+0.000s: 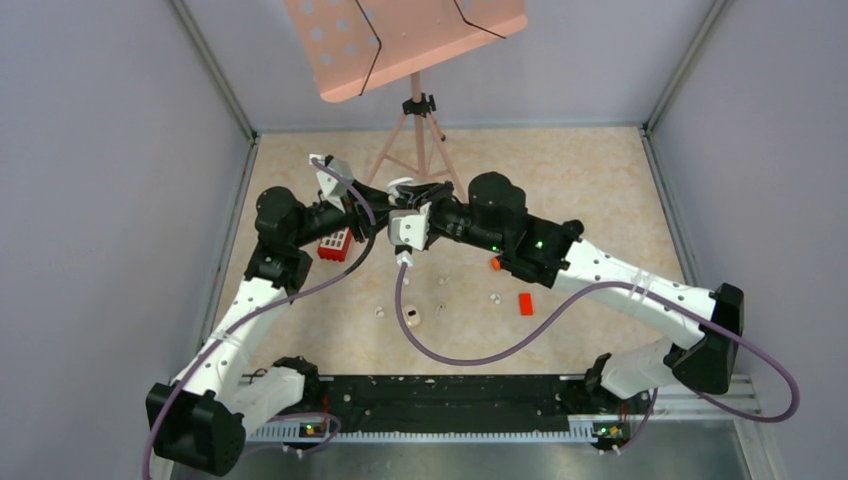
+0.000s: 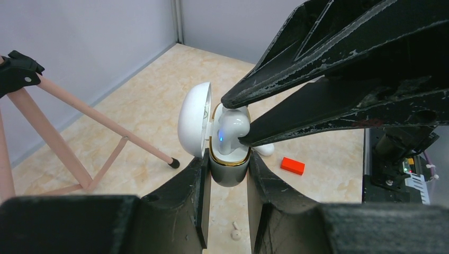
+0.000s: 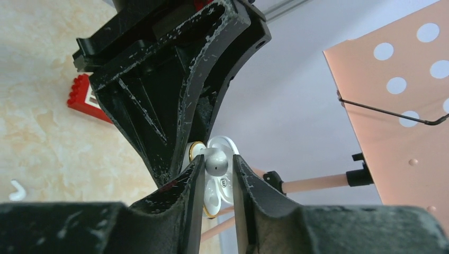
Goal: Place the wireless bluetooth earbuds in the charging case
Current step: Place the earbud in the charging case.
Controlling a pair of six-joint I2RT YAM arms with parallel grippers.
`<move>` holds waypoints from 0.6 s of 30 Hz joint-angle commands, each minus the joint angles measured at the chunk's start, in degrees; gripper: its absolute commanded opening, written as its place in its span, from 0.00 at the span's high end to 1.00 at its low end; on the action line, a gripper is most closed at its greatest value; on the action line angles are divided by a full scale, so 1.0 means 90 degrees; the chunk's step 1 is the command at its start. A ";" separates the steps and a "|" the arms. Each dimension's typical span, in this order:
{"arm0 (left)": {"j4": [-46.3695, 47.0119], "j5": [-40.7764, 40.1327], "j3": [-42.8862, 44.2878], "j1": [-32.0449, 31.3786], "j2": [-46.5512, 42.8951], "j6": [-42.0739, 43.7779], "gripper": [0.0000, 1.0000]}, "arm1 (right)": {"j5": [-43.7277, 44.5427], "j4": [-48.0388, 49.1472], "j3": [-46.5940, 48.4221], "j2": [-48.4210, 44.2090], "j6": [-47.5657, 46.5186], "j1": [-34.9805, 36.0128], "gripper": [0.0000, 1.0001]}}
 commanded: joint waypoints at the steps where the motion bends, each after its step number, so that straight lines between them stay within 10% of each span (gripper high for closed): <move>1: 0.0400 -0.0074 0.0145 -0.0005 -0.0084 0.0196 1.00 | -0.0369 -0.0756 0.0330 0.0015 0.0311 -0.0049 0.71; 18: -0.0033 -0.0455 -0.0059 -0.0005 -0.0197 0.0536 1.00 | -0.0402 -0.1451 0.1074 -0.0479 0.2107 -0.0426 0.55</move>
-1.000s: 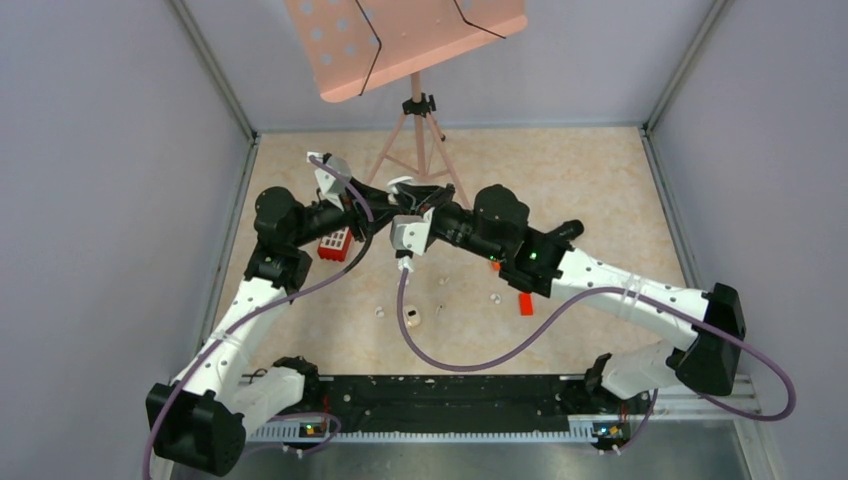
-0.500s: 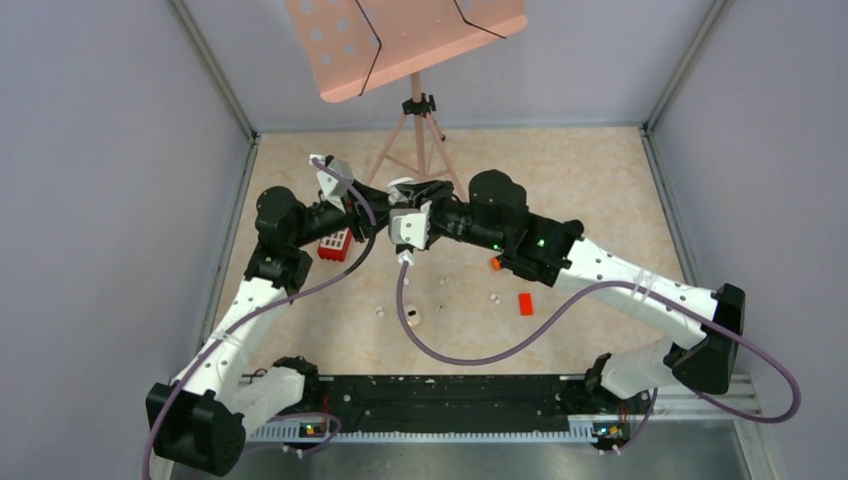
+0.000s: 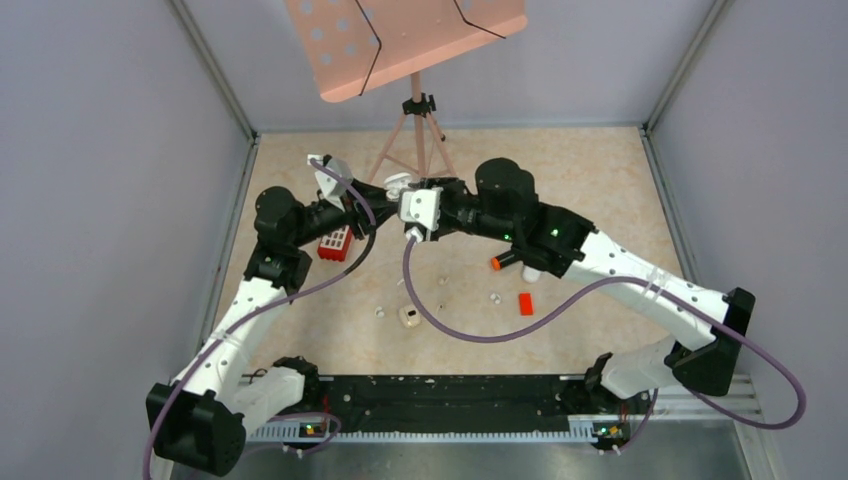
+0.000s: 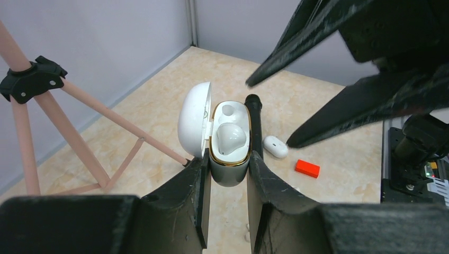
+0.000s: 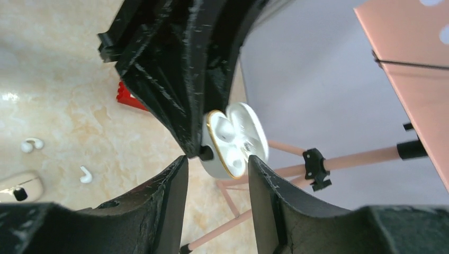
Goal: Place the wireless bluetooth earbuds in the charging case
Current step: Place the earbud in the charging case, then pick up the earbud from the center of the board.
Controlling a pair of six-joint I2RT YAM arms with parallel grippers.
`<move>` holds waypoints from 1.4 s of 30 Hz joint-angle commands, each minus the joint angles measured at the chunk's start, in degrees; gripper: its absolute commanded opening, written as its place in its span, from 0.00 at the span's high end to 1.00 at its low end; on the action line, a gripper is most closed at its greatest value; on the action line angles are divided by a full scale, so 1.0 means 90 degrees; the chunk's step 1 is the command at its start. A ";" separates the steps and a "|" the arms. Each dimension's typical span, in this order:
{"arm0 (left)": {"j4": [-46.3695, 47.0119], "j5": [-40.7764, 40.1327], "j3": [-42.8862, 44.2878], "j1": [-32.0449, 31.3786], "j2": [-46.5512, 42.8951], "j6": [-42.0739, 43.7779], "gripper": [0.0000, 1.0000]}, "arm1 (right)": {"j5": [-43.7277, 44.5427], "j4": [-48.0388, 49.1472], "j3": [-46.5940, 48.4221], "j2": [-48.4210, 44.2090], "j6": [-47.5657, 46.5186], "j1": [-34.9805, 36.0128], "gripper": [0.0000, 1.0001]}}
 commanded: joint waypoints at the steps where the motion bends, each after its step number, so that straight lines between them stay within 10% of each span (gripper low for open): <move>1: -0.0153 -0.0428 -0.0107 -0.0010 -0.0253 0.0328 1.00 | -0.0040 -0.0027 0.0413 -0.0556 0.1223 -0.0232 0.55; 20: -0.2831 -0.2349 -0.0431 0.0632 -0.1423 -0.0268 1.00 | -0.1780 -0.0052 -0.0952 0.1356 0.4584 -0.1630 0.68; 34: -0.3158 -0.2202 -0.0521 0.1419 -0.1596 -0.0729 1.00 | -0.3089 -0.0695 -0.0448 0.2860 -0.0800 -0.1412 0.54; 42: -0.3357 -0.2319 -0.0465 0.1556 -0.1645 -0.0599 1.00 | -0.2923 -0.1507 0.0343 0.3991 -0.2132 -0.1164 0.50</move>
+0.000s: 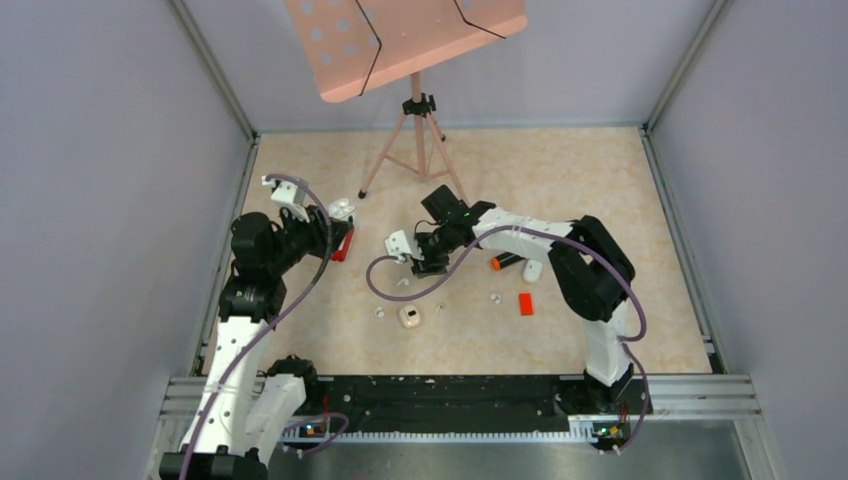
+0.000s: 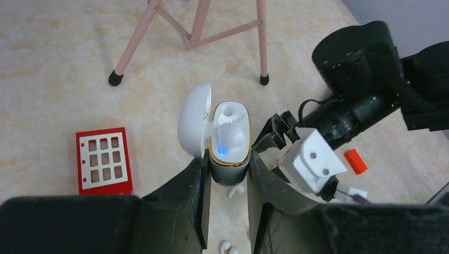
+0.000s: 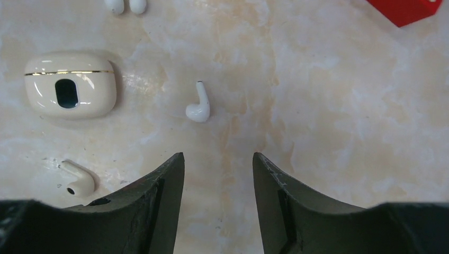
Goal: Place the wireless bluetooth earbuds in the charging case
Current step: Pick up the earbud from the center of the board.
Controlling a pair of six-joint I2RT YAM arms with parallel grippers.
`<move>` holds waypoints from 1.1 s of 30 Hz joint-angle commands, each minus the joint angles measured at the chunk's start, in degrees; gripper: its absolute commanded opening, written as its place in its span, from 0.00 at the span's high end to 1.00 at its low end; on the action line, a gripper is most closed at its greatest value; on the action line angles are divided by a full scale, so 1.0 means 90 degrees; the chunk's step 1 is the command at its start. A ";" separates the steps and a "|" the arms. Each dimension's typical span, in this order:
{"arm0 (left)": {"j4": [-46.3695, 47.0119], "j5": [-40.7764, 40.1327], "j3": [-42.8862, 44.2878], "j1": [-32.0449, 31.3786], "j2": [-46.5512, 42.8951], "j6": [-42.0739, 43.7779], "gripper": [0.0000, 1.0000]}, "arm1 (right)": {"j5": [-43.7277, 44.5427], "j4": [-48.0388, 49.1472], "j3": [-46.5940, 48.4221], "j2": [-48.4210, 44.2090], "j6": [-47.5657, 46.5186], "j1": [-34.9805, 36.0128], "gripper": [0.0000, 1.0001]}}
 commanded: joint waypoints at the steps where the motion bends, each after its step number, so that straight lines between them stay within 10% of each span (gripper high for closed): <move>1: 0.0031 -0.0108 0.0097 0.0102 -0.0131 0.0020 1.00 | -0.0098 -0.0568 0.0549 0.0380 -0.1204 0.0189 0.49; 33: 0.0171 -0.0115 0.0207 0.0344 0.0062 0.0042 1.00 | -0.0052 -0.1596 0.1572 0.1595 -0.1091 0.0575 0.73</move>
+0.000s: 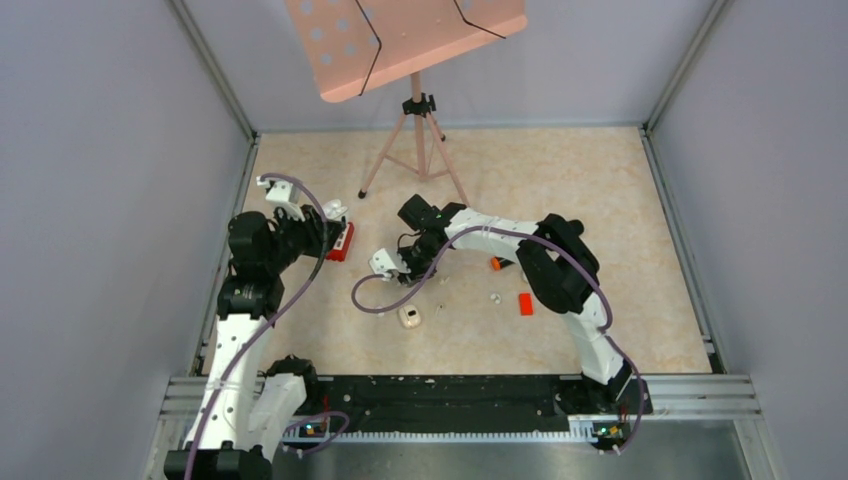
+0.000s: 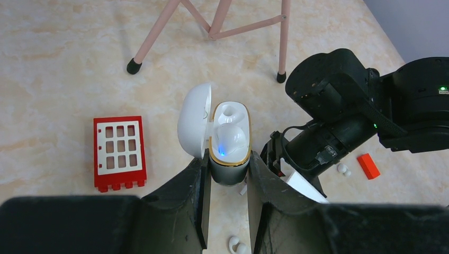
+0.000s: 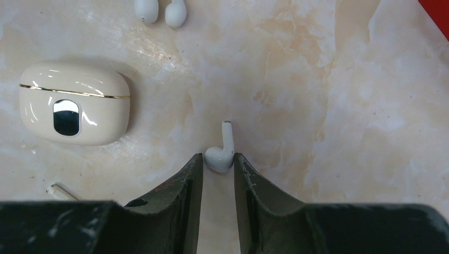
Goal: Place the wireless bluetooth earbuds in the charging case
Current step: Pick up the earbud from the center of the board.
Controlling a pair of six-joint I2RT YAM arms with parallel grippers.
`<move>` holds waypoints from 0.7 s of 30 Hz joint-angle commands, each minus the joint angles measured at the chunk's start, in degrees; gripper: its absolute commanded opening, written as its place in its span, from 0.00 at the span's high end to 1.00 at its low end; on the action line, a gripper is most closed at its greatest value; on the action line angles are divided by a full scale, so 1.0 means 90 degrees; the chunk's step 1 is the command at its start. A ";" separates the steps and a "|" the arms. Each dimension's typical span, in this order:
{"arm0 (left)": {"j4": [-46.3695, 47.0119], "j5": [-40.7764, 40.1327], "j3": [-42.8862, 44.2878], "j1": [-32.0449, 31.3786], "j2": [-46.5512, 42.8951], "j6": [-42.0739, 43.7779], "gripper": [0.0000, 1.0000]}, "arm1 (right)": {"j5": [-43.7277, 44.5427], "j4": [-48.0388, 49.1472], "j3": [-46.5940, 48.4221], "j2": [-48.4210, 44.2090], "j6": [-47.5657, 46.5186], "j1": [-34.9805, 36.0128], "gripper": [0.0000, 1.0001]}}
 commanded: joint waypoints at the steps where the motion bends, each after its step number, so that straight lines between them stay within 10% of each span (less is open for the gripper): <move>1: 0.0423 0.0038 0.0186 0.0032 0.0003 -0.0021 1.00 | -0.0080 -0.0165 0.0188 0.0220 0.0220 0.0123 0.73; 21: 0.1140 0.0923 -0.0095 0.0031 0.0259 0.0197 1.00 | -0.0185 -0.0403 0.0199 -0.0744 0.2519 -0.0427 0.96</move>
